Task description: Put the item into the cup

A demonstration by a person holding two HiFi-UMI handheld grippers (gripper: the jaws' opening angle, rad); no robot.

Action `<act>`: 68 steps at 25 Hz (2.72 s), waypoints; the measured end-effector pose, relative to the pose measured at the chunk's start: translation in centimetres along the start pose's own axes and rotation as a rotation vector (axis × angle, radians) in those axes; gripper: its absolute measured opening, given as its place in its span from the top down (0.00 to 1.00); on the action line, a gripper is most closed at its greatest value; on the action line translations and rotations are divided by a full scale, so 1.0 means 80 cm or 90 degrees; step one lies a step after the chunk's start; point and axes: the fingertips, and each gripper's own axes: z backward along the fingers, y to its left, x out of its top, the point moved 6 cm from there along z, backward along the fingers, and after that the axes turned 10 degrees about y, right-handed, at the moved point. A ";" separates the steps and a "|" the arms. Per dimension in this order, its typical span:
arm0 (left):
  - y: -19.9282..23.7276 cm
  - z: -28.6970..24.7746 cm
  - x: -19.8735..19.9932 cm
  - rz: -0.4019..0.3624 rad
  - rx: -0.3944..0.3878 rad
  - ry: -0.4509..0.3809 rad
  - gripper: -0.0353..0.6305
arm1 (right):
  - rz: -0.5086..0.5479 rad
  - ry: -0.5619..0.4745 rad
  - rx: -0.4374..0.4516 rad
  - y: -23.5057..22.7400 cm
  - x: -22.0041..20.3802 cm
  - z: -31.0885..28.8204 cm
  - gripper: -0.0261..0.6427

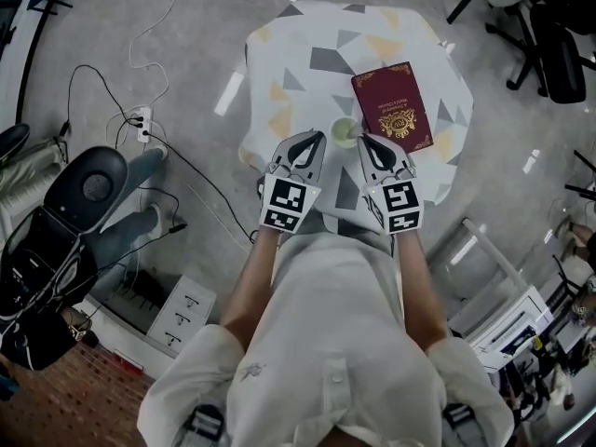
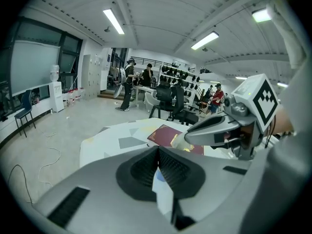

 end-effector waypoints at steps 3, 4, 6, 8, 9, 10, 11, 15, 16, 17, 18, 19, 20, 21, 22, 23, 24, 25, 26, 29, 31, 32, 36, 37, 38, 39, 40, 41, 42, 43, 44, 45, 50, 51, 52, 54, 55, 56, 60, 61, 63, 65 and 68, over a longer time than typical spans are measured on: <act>0.001 -0.004 -0.003 0.005 0.000 0.004 0.93 | 0.008 0.012 0.009 0.001 -0.003 -0.008 0.95; 0.001 -0.005 -0.004 0.006 -0.001 0.005 0.93 | 0.010 0.015 0.012 0.001 -0.004 -0.011 0.95; 0.002 -0.007 -0.006 0.007 -0.001 0.008 0.93 | 0.013 0.021 0.018 0.002 -0.006 -0.016 0.95; 0.002 -0.008 -0.008 0.008 -0.002 0.011 0.93 | 0.014 0.030 0.025 0.002 -0.009 -0.021 0.95; 0.002 -0.009 -0.008 0.008 -0.002 0.012 0.93 | 0.014 0.037 0.029 0.002 -0.011 -0.023 0.95; 0.003 -0.010 -0.009 0.009 -0.003 0.014 0.93 | 0.016 0.046 0.032 0.003 -0.013 -0.026 0.95; 0.003 -0.012 -0.010 0.009 -0.004 0.015 0.93 | 0.018 0.055 0.034 0.003 -0.016 -0.029 0.95; 0.004 -0.015 -0.012 0.012 -0.005 0.018 0.93 | 0.030 0.088 0.037 0.003 -0.024 -0.038 0.95; 0.004 -0.015 -0.013 0.012 -0.005 0.018 0.93 | 0.033 0.093 0.037 0.004 -0.025 -0.040 0.95; 0.004 -0.016 -0.013 0.013 -0.005 0.019 0.93 | 0.035 0.097 0.038 0.004 -0.026 -0.042 0.95; 0.004 -0.016 -0.014 0.013 -0.006 0.020 0.93 | 0.038 0.103 0.038 0.004 -0.026 -0.044 0.95; 0.004 -0.017 -0.015 0.013 -0.006 0.020 0.93 | 0.040 0.108 0.038 0.003 -0.027 -0.046 0.95; 0.004 -0.017 -0.015 0.014 -0.006 0.021 0.93 | 0.042 0.114 0.039 0.003 -0.028 -0.048 0.95; 0.004 -0.018 -0.016 0.014 -0.007 0.022 0.93 | 0.043 0.119 0.040 0.004 -0.028 -0.051 0.95; 0.004 -0.018 -0.017 0.015 -0.007 0.022 0.93 | 0.043 0.123 0.041 0.004 -0.029 -0.053 0.95; 0.004 -0.018 -0.017 0.015 -0.007 0.023 0.93 | 0.044 0.127 0.043 0.005 -0.029 -0.055 0.95; 0.004 -0.018 -0.018 0.015 -0.007 0.023 0.93 | 0.046 0.131 0.043 0.006 -0.029 -0.056 0.95; 0.004 -0.017 -0.018 0.015 -0.007 0.024 0.93 | 0.048 0.134 0.043 0.007 -0.029 -0.058 0.95; 0.004 -0.016 -0.019 0.015 -0.006 0.024 0.93 | 0.050 0.137 0.043 0.007 -0.029 -0.059 0.95; 0.004 -0.015 -0.021 0.015 -0.006 0.025 0.93 | 0.054 0.144 0.042 0.008 -0.031 -0.062 0.95; 0.005 -0.015 -0.022 0.015 -0.006 0.025 0.93 | 0.055 0.148 0.043 0.009 -0.032 -0.064 0.95; 0.005 -0.015 -0.023 0.015 -0.005 0.026 0.93 | 0.056 0.150 0.044 0.009 -0.032 -0.065 0.95; 0.005 -0.013 -0.025 0.017 -0.004 0.025 0.93 | 0.057 0.156 0.046 0.012 -0.034 -0.070 0.95; 0.005 -0.012 -0.026 0.017 -0.004 0.025 0.93 | 0.057 0.157 0.045 0.013 -0.034 -0.071 0.95; 0.004 -0.011 -0.026 0.017 -0.003 0.025 0.93 | 0.057 0.158 0.044 0.013 -0.035 -0.072 0.95; 0.004 -0.010 -0.027 0.018 -0.003 0.024 0.93 | 0.057 0.160 0.043 0.014 -0.035 -0.073 0.95; 0.004 -0.009 -0.028 0.018 -0.003 0.024 0.93 | 0.058 0.161 0.041 0.015 -0.035 -0.074 0.95; 0.004 -0.008 -0.028 0.018 -0.003 0.024 0.93 | 0.058 0.162 0.040 0.016 -0.035 -0.075 0.95; 0.004 -0.008 -0.029 0.018 -0.003 0.024 0.93 | 0.059 0.163 0.038 0.016 -0.035 -0.076 0.95; 0.004 -0.007 -0.029 0.018 -0.003 0.023 0.93 | 0.059 0.164 0.036 0.017 -0.035 -0.076 0.95; 0.003 -0.006 -0.029 0.018 -0.002 0.023 0.93 | 0.060 0.165 0.034 0.017 -0.035 -0.077 0.95; 0.003 -0.005 -0.030 0.018 -0.002 0.022 0.93 | 0.061 0.167 0.032 0.017 -0.035 -0.078 0.95; 0.003 -0.002 -0.032 0.018 0.000 0.018 0.93 | 0.064 0.171 0.020 0.019 -0.034 -0.080 0.94; 0.003 -0.001 -0.032 0.018 0.001 0.017 0.93 | 0.065 0.172 0.018 0.019 -0.034 -0.080 0.94; 0.003 0.001 -0.032 0.018 0.001 0.016 0.93 | 0.066 0.173 0.016 0.020 -0.034 -0.080 0.94; 0.004 0.003 -0.032 0.017 0.003 0.015 0.93 | 0.069 0.174 0.013 0.021 -0.033 -0.080 0.93; 0.004 0.004 -0.032 0.017 0.004 0.015 0.93 | 0.070 0.174 0.011 0.021 -0.032 -0.080 0.92; 0.004 0.006 -0.032 0.017 0.005 0.014 0.93 | 0.071 0.174 0.009 0.022 -0.032 -0.080 0.92; 0.004 0.011 -0.032 0.016 0.009 0.008 0.93 | 0.073 0.172 0.001 0.023 -0.031 -0.078 0.90; 0.004 0.013 -0.032 0.015 0.009 0.007 0.93 | 0.074 0.171 -0.001 0.024 -0.031 -0.077 0.90; 0.005 0.016 -0.031 0.014 0.011 0.003 0.93 | 0.076 0.169 -0.004 0.024 -0.030 -0.074 0.89; 0.005 0.019 -0.028 0.011 0.013 -0.001 0.93 | 0.080 0.163 -0.008 0.025 -0.027 -0.070 0.89; 0.004 0.027 -0.020 0.003 0.015 -0.010 0.93 | 0.088 0.143 -0.013 0.027 -0.018 -0.055 0.89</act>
